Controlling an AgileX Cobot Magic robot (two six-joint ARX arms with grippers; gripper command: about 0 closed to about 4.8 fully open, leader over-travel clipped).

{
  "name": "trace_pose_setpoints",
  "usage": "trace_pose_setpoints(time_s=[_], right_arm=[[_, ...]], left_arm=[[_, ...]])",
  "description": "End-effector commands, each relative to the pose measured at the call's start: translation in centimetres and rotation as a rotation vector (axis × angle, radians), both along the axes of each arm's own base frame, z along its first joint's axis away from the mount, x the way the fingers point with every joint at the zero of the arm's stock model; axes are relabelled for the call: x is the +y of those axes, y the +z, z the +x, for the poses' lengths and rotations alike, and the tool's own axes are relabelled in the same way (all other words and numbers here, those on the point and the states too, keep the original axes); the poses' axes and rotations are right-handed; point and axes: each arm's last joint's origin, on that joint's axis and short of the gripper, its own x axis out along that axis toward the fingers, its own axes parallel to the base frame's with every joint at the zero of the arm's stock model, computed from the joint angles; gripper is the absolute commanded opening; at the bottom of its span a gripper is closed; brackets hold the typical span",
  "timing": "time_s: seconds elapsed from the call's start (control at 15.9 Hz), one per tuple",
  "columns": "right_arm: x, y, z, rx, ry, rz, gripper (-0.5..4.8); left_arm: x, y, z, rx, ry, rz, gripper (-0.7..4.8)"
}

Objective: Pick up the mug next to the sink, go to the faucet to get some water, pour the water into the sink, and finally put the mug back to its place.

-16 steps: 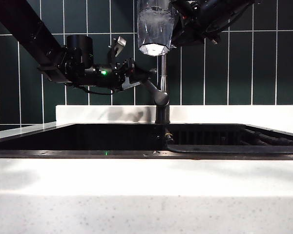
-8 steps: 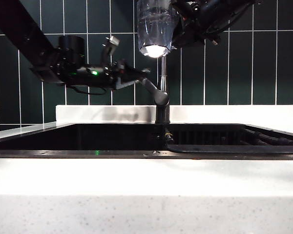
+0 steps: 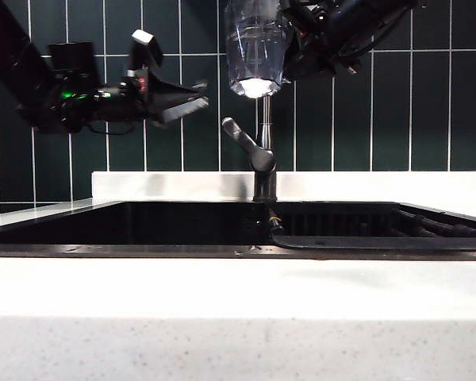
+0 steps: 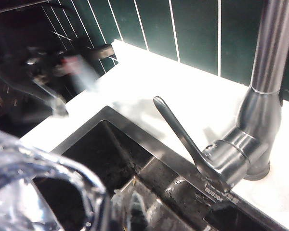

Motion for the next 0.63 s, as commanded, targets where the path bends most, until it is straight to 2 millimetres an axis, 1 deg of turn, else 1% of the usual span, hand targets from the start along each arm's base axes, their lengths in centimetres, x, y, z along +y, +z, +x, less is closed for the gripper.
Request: trace_pose_setpoints(time_s=[0.06, 0.13, 0.25, 0.32, 0.38, 0.44, 0.57, 0.63], right_arm=[[-0.5, 1.0, -0.4, -0.033, 0.007, -0.012, -0.04], [-0.6, 1.0, -0.3, -0.039, 0.003, -0.02, -0.04], [-0.6, 0.9, -0.3, -0.039, -0.001, -0.022, -0.04], [-0.6, 1.0, -0.3, -0.04, -0.001, -0.022, -0.04], [-0.6, 0.9, -0.3, -0.038, 0.0, -0.022, -0.04], [-0.6, 0.9, -0.3, -0.039, -0.002, -0.024, -0.04], [-0.7, 0.8, -0.4, -0.04, 0.0, -0.045, -0.04], [-0.7, 0.6, -0.4, -0.035, 0.004, -0.058, -0.04]], left_arm=[[2.3, 1.1, -2.4, -0.063, 0.014, -0.031, 1.19], [3.1, 0.8, -2.7, -0.009, 0.022, -0.02, 1.2], [3.0, 0.3, -3.9, 0.013, 0.011, -0.006, 1.19], [2.7, -0.1, -5.0, -0.012, 0.007, -0.008, 1.0], [2.5, -0.5, -7.0, -0.051, 0.031, -0.029, 0.52], [2.6, -0.9, -8.6, -0.061, 0.066, -0.051, 0.52], [2.7, -1.2, -11.2, -0.025, 0.101, -0.071, 0.49], [2.5, -1.1, -12.2, -0.029, 0.096, -0.069, 0.27]])
